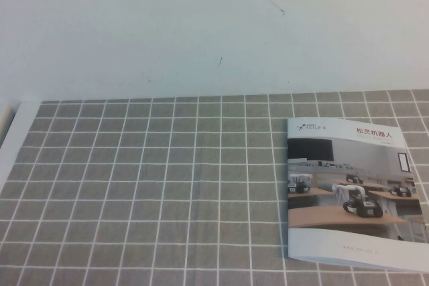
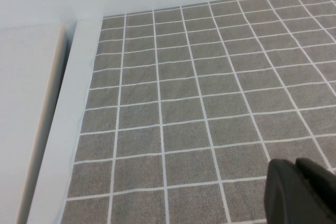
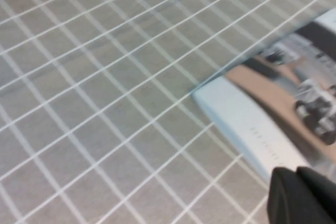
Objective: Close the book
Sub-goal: 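Close the open booklet and leave it lying on the table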
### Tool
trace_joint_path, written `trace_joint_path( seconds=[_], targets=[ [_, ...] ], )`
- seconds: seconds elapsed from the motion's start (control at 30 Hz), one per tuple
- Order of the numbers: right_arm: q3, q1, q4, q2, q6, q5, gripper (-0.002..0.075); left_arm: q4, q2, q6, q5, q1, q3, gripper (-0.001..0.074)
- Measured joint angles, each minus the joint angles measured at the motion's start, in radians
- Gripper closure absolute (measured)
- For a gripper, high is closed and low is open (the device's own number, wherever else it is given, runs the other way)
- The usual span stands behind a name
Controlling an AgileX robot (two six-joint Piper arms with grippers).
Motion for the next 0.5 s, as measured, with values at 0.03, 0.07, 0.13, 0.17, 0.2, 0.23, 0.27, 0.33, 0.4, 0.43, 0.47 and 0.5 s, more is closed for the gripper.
trace_joint_path(
  seconds=[0.03, 0.07, 0.13, 0.17, 0.2, 0.23, 0.27, 0.33, 0.4, 0.43, 0.47, 0.5],
  targets=[
    [0.0, -0.026, 0.0, -0.033, 0.0, 0.0, 0.0729, 0.0, 0.0, 0.0, 0.0, 0.0, 0.0, 0.0737],
    [0.0, -0.055, 0.002, -0.075, 0.0, 0.0, 0.0729, 0.0, 0.0, 0.0, 0.0, 0.0, 0.0, 0.0737],
    [0.0, -0.098, 0.006, -0.151, 0.0, 0.002, 0.0729, 0.0, 0.0, 0.0, 0.0, 0.0, 0.0, 0.0737],
    [0.0, -0.115, 0.01, -0.185, 0.0, 0.004, 0.0729, 0.0, 0.0, 0.0, 0.0, 0.0, 0.0, 0.0737],
    [0.0, -0.128, 0.01, -0.216, 0.0, 0.007, 0.0729, 0.0, 0.0, 0.0, 0.0, 0.0, 0.0, 0.0737],
    [0.0, -0.137, 0.012, -0.239, 0.0, 0.007, 0.0729, 0.0, 0.0, 0.0, 0.0, 0.0, 0.0, 0.0737],
    [0.0, -0.147, 0.012, -0.264, 0.0, 0.009, 0.0729, 0.0, 0.0, 0.0, 0.0, 0.0, 0.0, 0.0737],
    [0.0, -0.156, 0.015, -0.298, 0.0, 0.013, 0.0729, 0.0, 0.0, 0.0, 0.0, 0.0, 0.0, 0.0737],
    [0.0, -0.158, 0.014, -0.312, 0.0, 0.013, 0.0729, 0.0, 0.0, 0.0, 0.0, 0.0, 0.0, 0.0737],
    [0.0, -0.158, 0.014, -0.315, 0.0, 0.015, 0.0729, 0.0, 0.0, 0.0, 0.0, 0.0, 0.0, 0.0737],
    [0.0, -0.16, 0.014, -0.315, 0.0, 0.015, 0.0729, 0.0, 0.0, 0.0, 0.0, 0.0, 0.0, 0.0737],
    [0.0, -0.16, 0.014, -0.315, 0.0, 0.015, 0.0729, 0.0, 0.0, 0.0, 0.0, 0.0, 0.0, 0.0737]
  ],
)
